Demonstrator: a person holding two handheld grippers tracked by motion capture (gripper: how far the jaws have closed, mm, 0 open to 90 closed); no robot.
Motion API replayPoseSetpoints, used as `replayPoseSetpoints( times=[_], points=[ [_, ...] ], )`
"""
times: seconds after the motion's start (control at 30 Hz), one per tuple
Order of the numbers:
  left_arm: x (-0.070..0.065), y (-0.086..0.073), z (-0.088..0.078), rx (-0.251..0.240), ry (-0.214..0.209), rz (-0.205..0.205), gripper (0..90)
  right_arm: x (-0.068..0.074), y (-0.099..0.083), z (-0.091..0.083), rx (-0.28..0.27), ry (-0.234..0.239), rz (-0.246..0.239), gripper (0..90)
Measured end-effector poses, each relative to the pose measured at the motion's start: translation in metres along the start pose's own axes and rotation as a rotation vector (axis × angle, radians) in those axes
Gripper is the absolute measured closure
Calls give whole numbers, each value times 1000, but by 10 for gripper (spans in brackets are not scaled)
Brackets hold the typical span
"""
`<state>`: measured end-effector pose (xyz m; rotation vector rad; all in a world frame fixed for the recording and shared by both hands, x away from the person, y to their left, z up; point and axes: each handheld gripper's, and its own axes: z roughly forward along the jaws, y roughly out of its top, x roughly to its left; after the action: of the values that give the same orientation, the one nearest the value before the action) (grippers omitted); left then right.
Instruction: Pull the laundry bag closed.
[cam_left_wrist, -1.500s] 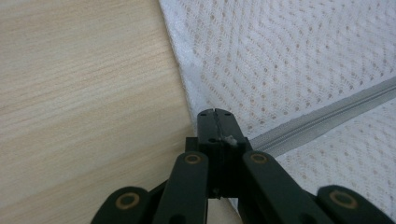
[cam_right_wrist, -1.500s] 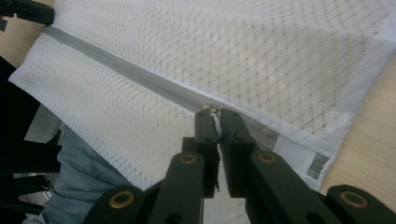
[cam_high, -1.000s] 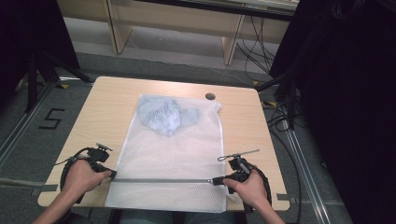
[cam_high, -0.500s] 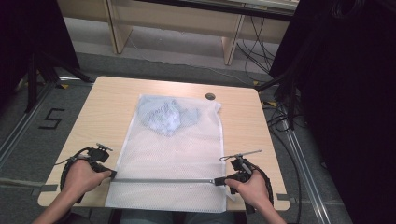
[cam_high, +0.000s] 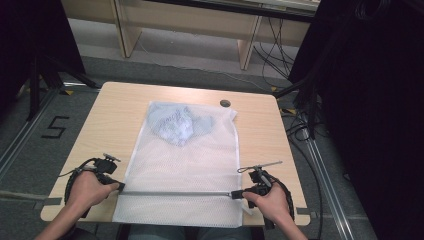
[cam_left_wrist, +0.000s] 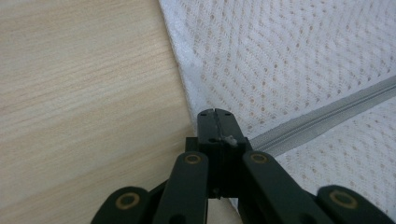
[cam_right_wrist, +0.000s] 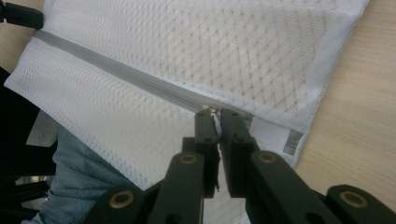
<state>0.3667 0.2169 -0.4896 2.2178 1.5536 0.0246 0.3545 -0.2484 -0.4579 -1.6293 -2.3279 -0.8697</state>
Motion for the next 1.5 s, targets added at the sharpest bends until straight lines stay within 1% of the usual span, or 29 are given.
replayPoseSetpoints(
  times=[0.1,0.17,0.2,0.23,0.27,0.37,0.4,0.43,0.53,0.6,0.63,0.67,0.77,0.83,0.93,0.97,1.0,1.03,1.07,1.13,1.17,1.23,1.27,1.3,1.33,1.37,1.43,1.47,1.5],
  points=[
    [0,0,0,-3,0,-5,900,-1,0,-1,-3,6,3,868],
    [-1,0,0,-4,0,-7,900,-2,-1,-1,2,-4,7,868],
    [0,0,0,-3,0,-5,900,-3,-1,-1,-1,7,-3,868],
    [0,0,0,-2,0,-4,900,-3,-1,-1,2,-1,6,868],
    [0,0,0,3,-1,2,899,0,-1,-2,9,10,42,868],
    [0,0,0,-2,0,-4,899,-2,-1,-2,4,8,31,868],
    [0,0,0,3,-1,3,900,-2,-1,-2,8,9,43,868],
    [0,0,0,4,-1,2,899,-3,-1,-2,2,1,36,868],
    [0,0,0,-3,0,-5,900,-4,-2,-3,8,12,39,868],
    [1,0,0,8,-2,7,900,-7,-2,-3,-3,2,16,868],
    [0,0,0,-1,-1,-2,899,-7,-2,-3,-7,-3,20,868],
    [1,0,0,6,-2,6,899,-7,-2,-3,-7,-5,22,868],
    [0,0,0,3,-2,2,900,-8,-2,-3,-4,3,27,868],
    [1,0,0,6,-2,7,900,-9,-2,-3,-7,-7,25,868],
    [1,0,0,5,-2,6,899,-10,-2,-4,-6,-3,24,868],
    [0,0,0,4,-1,4,899,-10,-2,-4,-7,-10,29,868],
    [0,0,0,5,-2,6,899,-8,-3,-5,16,-15,73,868],
    [0,0,0,5,-2,4,900,-8,-3,-5,9,6,76,868],
    [1,0,0,7,-2,7,900,-10,-3,-5,4,-4,51,868],
    [1,0,0,7,-2,7,900,-11,-3,-4,1,13,54,868],
    [0,0,0,3,-3,1,900,-11,-3,-4,-2,0,59,868],
    [1,0,0,4,-2,5,899,-13,-3,-4,0,0,60,868],
    [1,0,0,6,-2,8,900,-10,-3,-7,33,-9,106,868],
    [0,0,0,2,-2,1,900,-11,-3,-6,36,4,108,868],
    [1,0,0,6,-2,7,900,-14,-3,-6,16,-17,70,868],
    [0,0,0,2,-2,2,899,-16,-3,-5,-5,-10,42,868],
    [0,0,0,2,-3,2,900,-18,-4,-5,-3,-6,29,867],
    [0,0,0,2,-2,2,900,-15,-5,-5,2,1,88,868],
    [0,0,0,2,-2,2,900,-10,-4,-7,40,-4,155,868]
  ],
)
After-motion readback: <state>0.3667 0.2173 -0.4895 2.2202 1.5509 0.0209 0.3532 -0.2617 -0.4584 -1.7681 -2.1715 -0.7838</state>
